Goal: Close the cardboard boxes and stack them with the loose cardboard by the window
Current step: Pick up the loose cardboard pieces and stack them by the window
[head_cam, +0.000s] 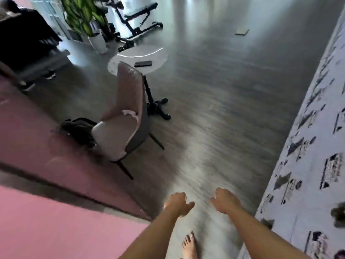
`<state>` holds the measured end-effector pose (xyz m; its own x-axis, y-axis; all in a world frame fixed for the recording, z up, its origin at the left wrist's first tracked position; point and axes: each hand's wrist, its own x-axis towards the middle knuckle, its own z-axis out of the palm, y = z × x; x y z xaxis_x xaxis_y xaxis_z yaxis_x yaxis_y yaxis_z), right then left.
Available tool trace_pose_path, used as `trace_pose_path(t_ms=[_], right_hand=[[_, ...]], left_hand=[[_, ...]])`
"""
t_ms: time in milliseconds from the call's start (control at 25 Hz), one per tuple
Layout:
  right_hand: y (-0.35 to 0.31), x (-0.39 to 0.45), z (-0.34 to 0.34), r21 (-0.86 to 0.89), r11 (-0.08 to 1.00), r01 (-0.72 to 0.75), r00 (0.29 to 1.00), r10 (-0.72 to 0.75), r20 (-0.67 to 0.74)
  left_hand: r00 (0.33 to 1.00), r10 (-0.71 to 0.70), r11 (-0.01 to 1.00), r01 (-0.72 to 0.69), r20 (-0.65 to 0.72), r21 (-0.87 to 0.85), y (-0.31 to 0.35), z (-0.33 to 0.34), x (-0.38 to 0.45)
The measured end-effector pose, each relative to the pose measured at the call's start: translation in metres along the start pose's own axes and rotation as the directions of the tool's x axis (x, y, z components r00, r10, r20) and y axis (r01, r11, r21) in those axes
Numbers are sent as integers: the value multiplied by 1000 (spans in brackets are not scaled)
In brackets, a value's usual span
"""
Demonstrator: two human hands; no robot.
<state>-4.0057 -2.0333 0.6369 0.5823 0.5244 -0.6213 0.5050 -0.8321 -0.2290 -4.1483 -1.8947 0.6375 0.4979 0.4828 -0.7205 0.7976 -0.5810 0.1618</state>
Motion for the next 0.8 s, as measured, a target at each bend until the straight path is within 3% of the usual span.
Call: trace_pose_path(t_ms=[200,400,600,800], right_hand=[[15,63,-66,71,992,-101,994,103,-36],[31,155,-130,40,983,-178,983,179,-33],[-6,286,-234,-43,996,-75,996,76,40],[-75,431,-351,-134,989,58,998,-56,19]], left_hand=[[986,164,971,-168,37,171,54,-85,97],[959,271,946,-281,82,162,110,-151,182],[983,185,979,-186,10,82,130,-263,277],[990,94,993,-102,-105,-65,135,-387,374]])
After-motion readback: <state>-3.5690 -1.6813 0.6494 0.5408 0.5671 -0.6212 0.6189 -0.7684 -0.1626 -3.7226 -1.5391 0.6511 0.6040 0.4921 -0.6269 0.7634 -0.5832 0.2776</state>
